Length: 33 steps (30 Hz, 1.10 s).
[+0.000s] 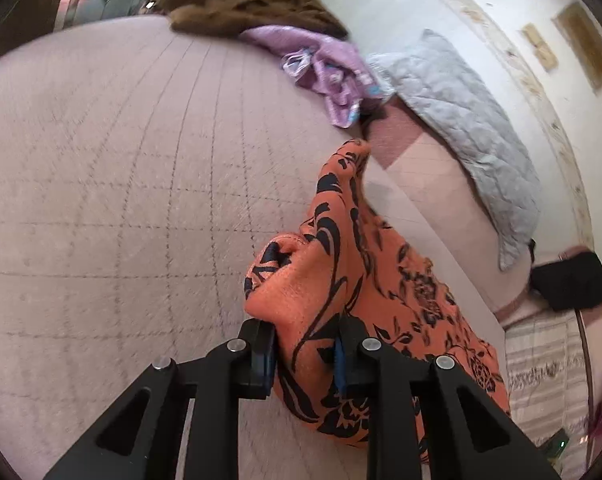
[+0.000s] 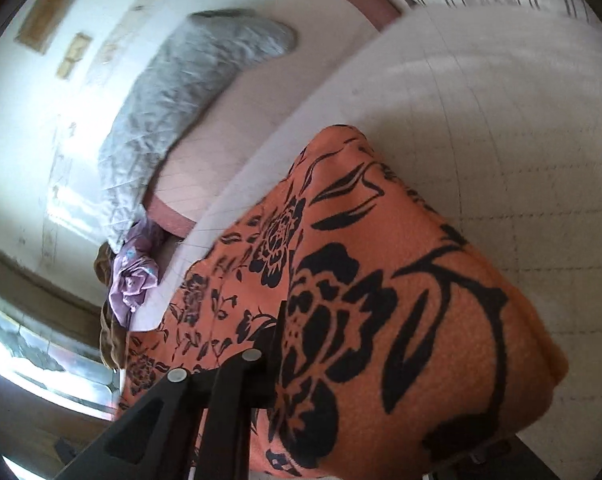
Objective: Fold small clothes
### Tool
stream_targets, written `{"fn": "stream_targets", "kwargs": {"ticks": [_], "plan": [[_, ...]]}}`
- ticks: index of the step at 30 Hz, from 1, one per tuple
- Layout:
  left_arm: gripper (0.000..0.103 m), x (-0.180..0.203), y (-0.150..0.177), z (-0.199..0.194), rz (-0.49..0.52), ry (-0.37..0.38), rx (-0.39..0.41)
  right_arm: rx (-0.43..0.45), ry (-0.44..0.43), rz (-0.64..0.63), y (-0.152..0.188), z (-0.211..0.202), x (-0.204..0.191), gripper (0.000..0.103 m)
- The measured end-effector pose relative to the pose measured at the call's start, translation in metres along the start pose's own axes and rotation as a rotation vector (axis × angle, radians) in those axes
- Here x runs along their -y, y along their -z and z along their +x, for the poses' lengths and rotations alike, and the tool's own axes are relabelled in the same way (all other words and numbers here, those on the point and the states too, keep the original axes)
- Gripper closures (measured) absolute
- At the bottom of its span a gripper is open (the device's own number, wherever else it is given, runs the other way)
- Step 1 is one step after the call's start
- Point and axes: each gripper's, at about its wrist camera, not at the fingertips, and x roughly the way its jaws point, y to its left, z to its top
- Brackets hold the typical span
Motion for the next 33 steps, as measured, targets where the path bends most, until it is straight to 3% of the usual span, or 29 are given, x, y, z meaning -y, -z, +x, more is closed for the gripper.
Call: {"fn": "stream_targets", "kwargs": {"ticks": [6,11,14,17,20,22,23,25,26,29,31,33], "plan": [[0.08,-0.018,0.031,-0.031,0.078,0.033,-0.058,0.027,0.002,-0.004,0.004,-0.037,0.008,0.089],[0.077,-0.033,0.07,-0.04,0.17,-0.013,-0.118,0.021,0.03,0.05,0.011,-0.06,0.032,0.088],[0.071,-0.042,0.058,-0.042,0.14,0.014,-0.148,-0.046,0.055,0.132,0.014,-0.044,0.046,0.084],[0.07,-0.049,0.044,-0.053,0.091,0.041,-0.148,-0.097,0.038,0.25,0.014,-0.034,0.065,0.075],[0.068,-0.046,0.036,-0.066,0.099,0.066,-0.129,-0.102,0.024,0.31,0.014,-0.037,0.078,0.065],[0.065,-0.039,0.034,-0.075,0.157,0.01,-0.082,-0.081,0.049,0.315,0.011,-0.046,0.08,0.065],[0.064,-0.037,0.032,-0.083,0.185,-0.042,-0.017,-0.053,0.07,0.31,0.01,-0.054,0.08,0.064],[0.055,-0.032,0.026,-0.091,0.225,-0.118,0.058,0.016,0.11,0.302,0.006,-0.071,0.079,0.051],[0.054,-0.03,0.021,-0.093,0.25,-0.159,0.099,0.076,0.163,0.298,0.005,-0.083,0.078,0.039],[0.052,-0.025,0.011,-0.089,0.322,-0.209,0.146,0.26,0.285,0.273,-0.001,-0.113,0.072,0.037],[0.052,-0.018,0.007,-0.077,0.35,-0.208,0.138,0.293,0.252,0.215,-0.007,-0.117,0.06,0.037],[0.052,-0.005,0.002,-0.062,0.395,-0.205,0.128,0.249,0.2,0.093,-0.016,-0.102,0.036,0.04]]}}
